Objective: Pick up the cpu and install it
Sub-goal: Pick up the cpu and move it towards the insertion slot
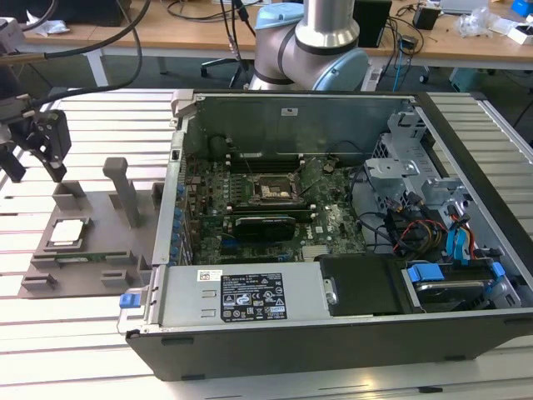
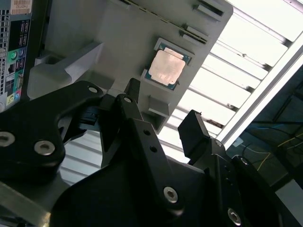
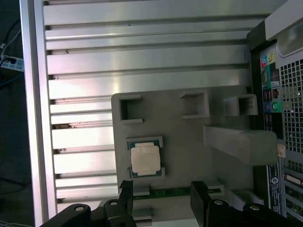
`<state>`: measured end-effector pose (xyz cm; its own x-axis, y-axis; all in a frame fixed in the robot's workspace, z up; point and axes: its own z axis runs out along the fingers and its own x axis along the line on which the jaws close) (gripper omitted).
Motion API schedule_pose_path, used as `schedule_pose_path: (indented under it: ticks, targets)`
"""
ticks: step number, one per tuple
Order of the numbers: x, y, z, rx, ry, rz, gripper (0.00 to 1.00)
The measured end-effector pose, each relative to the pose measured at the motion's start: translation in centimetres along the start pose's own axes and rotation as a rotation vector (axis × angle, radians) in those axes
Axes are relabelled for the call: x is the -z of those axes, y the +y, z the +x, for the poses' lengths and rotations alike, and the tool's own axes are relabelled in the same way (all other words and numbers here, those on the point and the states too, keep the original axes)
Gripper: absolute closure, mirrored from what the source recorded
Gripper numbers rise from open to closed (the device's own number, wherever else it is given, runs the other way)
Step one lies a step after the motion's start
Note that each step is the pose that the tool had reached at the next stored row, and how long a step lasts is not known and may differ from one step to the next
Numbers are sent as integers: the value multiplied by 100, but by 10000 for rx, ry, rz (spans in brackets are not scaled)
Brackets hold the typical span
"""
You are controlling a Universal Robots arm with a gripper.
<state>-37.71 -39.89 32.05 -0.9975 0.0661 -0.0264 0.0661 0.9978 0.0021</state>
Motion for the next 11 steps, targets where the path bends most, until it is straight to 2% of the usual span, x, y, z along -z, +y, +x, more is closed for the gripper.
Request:
schedule_pose_path:
  ticks: [11]
  targets:
    - [-53, 0, 1, 0, 0, 0, 40]
